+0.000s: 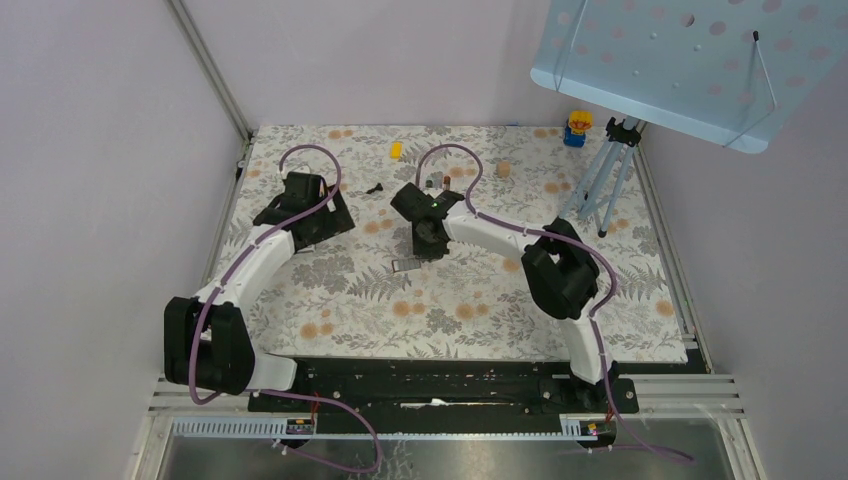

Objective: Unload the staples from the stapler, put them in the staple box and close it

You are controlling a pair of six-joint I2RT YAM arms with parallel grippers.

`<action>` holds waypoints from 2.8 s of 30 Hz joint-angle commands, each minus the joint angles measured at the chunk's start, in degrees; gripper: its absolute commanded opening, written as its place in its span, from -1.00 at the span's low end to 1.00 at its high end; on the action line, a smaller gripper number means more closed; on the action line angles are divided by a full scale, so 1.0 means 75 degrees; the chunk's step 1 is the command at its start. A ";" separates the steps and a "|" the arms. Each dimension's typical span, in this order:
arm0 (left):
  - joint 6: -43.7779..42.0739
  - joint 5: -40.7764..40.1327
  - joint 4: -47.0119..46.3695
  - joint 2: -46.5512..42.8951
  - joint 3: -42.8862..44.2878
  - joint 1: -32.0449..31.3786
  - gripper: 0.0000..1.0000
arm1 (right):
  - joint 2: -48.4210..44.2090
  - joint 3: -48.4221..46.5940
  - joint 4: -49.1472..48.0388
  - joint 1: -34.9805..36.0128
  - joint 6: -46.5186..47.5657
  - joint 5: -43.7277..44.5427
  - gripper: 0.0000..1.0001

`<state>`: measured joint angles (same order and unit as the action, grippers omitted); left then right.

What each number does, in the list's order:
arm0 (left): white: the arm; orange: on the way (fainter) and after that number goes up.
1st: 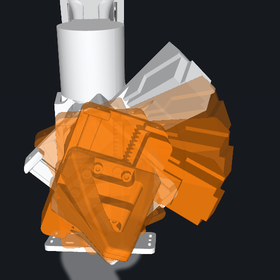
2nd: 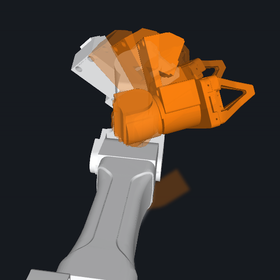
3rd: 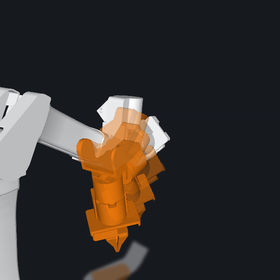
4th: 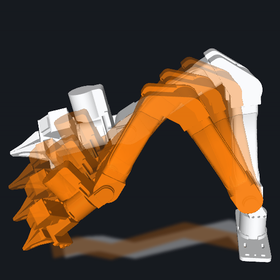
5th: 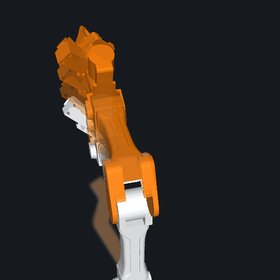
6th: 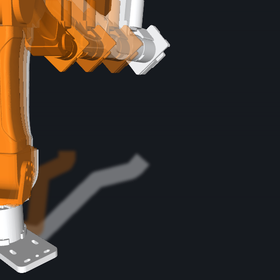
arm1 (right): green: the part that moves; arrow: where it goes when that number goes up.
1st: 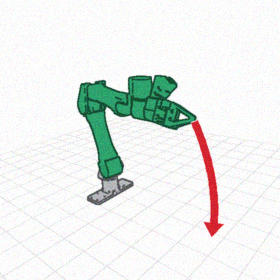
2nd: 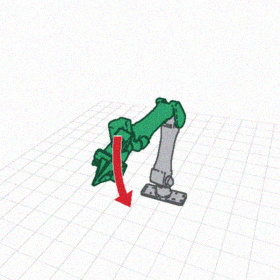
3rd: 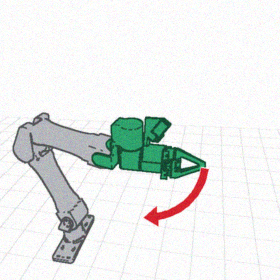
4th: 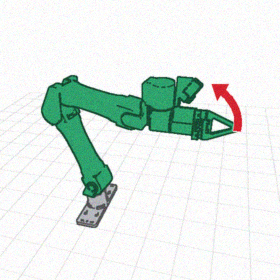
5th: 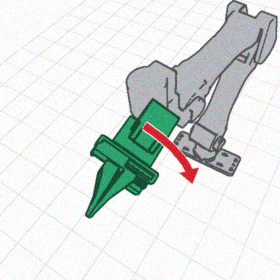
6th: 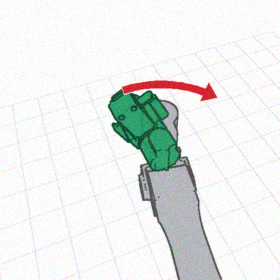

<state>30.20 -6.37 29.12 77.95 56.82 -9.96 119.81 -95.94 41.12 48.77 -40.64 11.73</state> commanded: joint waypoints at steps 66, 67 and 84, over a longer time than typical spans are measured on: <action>0.0024 0.0533 -0.0405 -0.0298 -0.0111 0.0449 0.98 | -0.0726 0.0544 0.0077 -0.1156 0.1696 0.0223 0.12; 0.0028 0.0533 -0.0412 -0.0309 -0.0111 0.0450 0.97 | -0.0728 0.0582 0.0047 -0.1188 0.1713 0.0188 0.13; 0.0029 0.0621 -0.0437 -0.0272 -0.0123 0.0484 0.97 | 0.0251 0.0183 0.0419 -0.1464 0.1140 0.1146 -0.56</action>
<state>30.26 -2.09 28.51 77.30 55.75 -6.76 122.21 -92.86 41.87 38.17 -30.00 14.79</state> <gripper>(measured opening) 0.987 0.251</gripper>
